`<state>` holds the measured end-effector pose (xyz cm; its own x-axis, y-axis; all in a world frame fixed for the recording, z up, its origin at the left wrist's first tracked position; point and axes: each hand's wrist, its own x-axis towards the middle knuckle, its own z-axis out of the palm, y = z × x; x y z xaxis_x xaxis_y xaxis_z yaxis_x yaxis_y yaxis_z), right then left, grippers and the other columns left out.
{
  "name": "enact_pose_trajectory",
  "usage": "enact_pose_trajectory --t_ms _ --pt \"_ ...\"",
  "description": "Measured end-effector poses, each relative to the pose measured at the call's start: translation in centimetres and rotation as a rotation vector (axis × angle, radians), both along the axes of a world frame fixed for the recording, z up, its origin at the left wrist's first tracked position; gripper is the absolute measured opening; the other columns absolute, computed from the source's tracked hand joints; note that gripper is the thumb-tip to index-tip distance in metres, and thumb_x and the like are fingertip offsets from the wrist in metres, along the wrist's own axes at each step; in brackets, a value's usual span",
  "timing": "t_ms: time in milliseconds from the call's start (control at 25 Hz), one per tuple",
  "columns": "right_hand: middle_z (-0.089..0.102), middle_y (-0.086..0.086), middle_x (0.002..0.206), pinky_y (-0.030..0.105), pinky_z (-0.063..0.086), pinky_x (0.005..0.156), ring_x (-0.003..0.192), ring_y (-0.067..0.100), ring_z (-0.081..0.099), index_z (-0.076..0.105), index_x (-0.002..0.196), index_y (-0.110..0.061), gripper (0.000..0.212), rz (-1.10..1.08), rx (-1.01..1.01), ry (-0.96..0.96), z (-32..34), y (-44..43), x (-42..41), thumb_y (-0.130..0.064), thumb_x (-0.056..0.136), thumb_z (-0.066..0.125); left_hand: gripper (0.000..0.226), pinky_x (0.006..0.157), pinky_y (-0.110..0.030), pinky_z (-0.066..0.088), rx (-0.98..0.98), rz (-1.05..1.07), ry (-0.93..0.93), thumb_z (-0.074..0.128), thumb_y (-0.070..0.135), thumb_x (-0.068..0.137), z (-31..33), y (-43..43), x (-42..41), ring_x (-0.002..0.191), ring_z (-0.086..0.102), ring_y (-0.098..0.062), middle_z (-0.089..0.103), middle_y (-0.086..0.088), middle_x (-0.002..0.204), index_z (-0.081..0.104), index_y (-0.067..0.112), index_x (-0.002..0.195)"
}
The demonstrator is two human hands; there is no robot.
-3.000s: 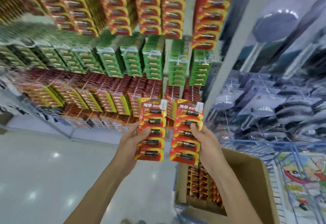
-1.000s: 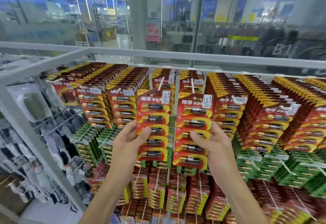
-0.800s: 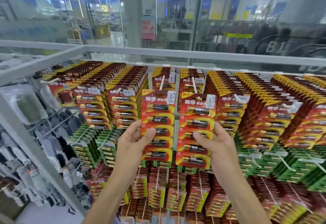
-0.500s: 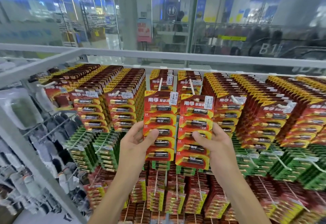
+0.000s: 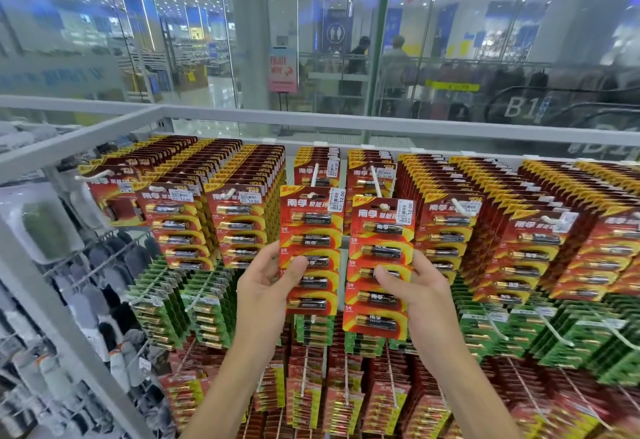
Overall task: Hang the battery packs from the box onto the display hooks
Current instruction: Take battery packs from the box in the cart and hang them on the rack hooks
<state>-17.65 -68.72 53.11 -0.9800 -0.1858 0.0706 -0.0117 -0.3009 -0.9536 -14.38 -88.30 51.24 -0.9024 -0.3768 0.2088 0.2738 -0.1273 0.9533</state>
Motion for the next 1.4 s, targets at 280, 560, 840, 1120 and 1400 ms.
enact_pose_trajectory --t_ms 280,560,840,1120,1400 --pt "0.059 -0.006 0.148 0.059 0.043 0.113 0.142 0.019 0.049 0.053 0.148 -0.027 0.105 -0.029 0.009 -0.011 -1.7 -0.9 -1.7 -0.053 0.056 0.096 0.022 0.073 -0.019 0.060 -0.011 0.022 -0.022 0.068 0.018 0.095 -0.4 -0.5 -0.7 0.096 0.075 -0.005 0.080 0.012 0.104 0.070 0.030 0.114" --pt "0.079 0.000 0.111 0.050 0.061 0.087 0.101 0.024 0.076 0.067 0.124 -0.019 0.034 -0.087 0.022 -0.007 -1.4 -1.4 -3.6 -0.012 0.092 0.074 0.040 0.086 -0.037 0.063 -0.003 0.036 -0.071 0.072 0.032 0.094 -0.6 -0.7 -5.0 0.104 0.075 -0.014 0.078 0.004 0.115 0.063 0.021 0.131" --pt "0.079 -0.002 0.109 0.044 0.063 0.077 0.097 0.022 0.077 0.068 0.121 -0.022 0.024 -0.210 0.090 0.040 -1.7 -3.3 -8.0 -0.016 0.098 0.070 0.065 0.107 -0.051 0.052 -0.045 0.063 -0.118 0.076 0.068 0.078 -1.7 -1.2 -10.0 0.127 0.063 -0.019 0.069 0.005 0.132 0.059 0.035 0.131" --pt "0.066 0.002 0.133 0.043 0.052 0.104 0.122 0.021 0.063 0.056 0.138 -0.018 0.056 -0.371 0.205 0.072 -3.3 -5.3 -11.8 -0.048 0.093 0.071 0.065 0.102 -0.050 0.054 -0.084 0.114 -0.174 0.067 0.073 0.080 -2.1 -0.7 -12.8 0.110 0.071 -0.016 0.073 0.007 0.118 0.053 0.027 0.123" --pt "0.068 -0.001 0.127 0.041 0.051 0.097 0.115 0.021 0.063 0.059 0.137 -0.017 0.072 -0.391 0.282 -0.046 -4.4 -5.3 -13.4 -0.069 0.088 0.064 0.054 0.093 -0.033 0.044 -0.091 0.173 -0.241 0.060 0.062 0.093 -2.5 -0.2 -13.3 0.111 0.060 -0.015 0.063 0.009 0.116 0.050 0.021 0.127"
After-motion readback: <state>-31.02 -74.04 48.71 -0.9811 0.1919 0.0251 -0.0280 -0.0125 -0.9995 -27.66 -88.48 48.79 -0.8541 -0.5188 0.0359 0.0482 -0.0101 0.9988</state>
